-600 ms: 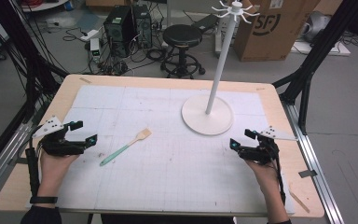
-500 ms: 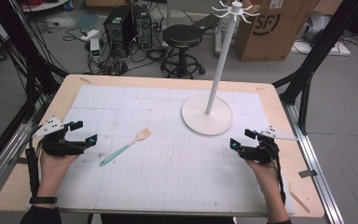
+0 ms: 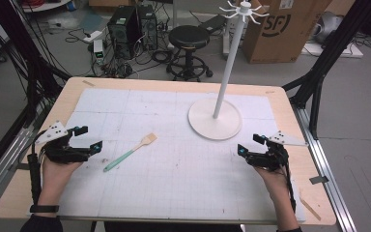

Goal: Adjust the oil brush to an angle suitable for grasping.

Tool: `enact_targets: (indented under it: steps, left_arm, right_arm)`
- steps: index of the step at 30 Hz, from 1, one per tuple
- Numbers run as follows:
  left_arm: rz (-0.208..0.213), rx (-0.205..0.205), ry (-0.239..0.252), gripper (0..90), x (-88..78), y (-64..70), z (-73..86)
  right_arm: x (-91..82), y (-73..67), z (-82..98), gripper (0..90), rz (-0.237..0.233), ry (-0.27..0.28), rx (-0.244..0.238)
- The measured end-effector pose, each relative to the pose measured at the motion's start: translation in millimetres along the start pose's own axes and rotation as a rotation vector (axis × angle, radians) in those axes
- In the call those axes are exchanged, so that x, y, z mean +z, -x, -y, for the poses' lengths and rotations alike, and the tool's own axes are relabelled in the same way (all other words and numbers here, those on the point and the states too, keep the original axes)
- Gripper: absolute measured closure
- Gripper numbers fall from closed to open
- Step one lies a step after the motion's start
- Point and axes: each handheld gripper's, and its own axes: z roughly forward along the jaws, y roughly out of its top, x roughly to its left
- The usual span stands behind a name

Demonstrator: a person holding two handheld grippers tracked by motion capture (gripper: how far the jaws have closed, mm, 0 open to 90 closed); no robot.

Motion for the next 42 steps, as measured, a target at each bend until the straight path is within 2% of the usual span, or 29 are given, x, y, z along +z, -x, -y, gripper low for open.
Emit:
enact_targets:
  steps: [5, 12, 21, 27, 31, 38, 42]
  left_arm:
    - [0.015, -0.013, -0.002, 14.5, 2.0, 0.7, 0.1]
    - [0.028, -0.008, 0.006, 16.8, 5.9, 4.5, -0.1]
    - [0.049, -0.006, -0.016, 18.4, 16.3, 9.8, 1.0]
    - [0.069, -0.016, -0.042, 21.2, 26.5, 14.3, 3.9]
    - [0.081, -0.006, -0.056, 24.3, 34.1, 18.9, 5.9]
    - [0.100, 0.009, -0.094, 32.2, 52.8, 29.4, 9.9]
    - [0.103, 0.001, -0.110, 37.1, 60.8, 31.6, 9.2]
  right_arm:
    - [1.0, -0.1, 0.6, 15.1, 0.004, -0.011, 0.001]
    - [0.4, 0.1, 0.8, 15.1, 0.007, -0.011, 0.004]
    - [0.2, 0.3, 2.0, 15.1, 0.012, -0.025, 0.009]
    - [0.0, 0.5, 2.4, 15.2, 0.014, -0.028, 0.004]
    - [-0.4, 0.3, 2.3, 15.1, 0.014, -0.026, 0.001]
    - [-0.6, 0.3, 2.7, 15.2, 0.015, -0.030, 0.003]
    - [-0.2, 1.2, 3.2, 15.2, 0.016, -0.035, 0.000]
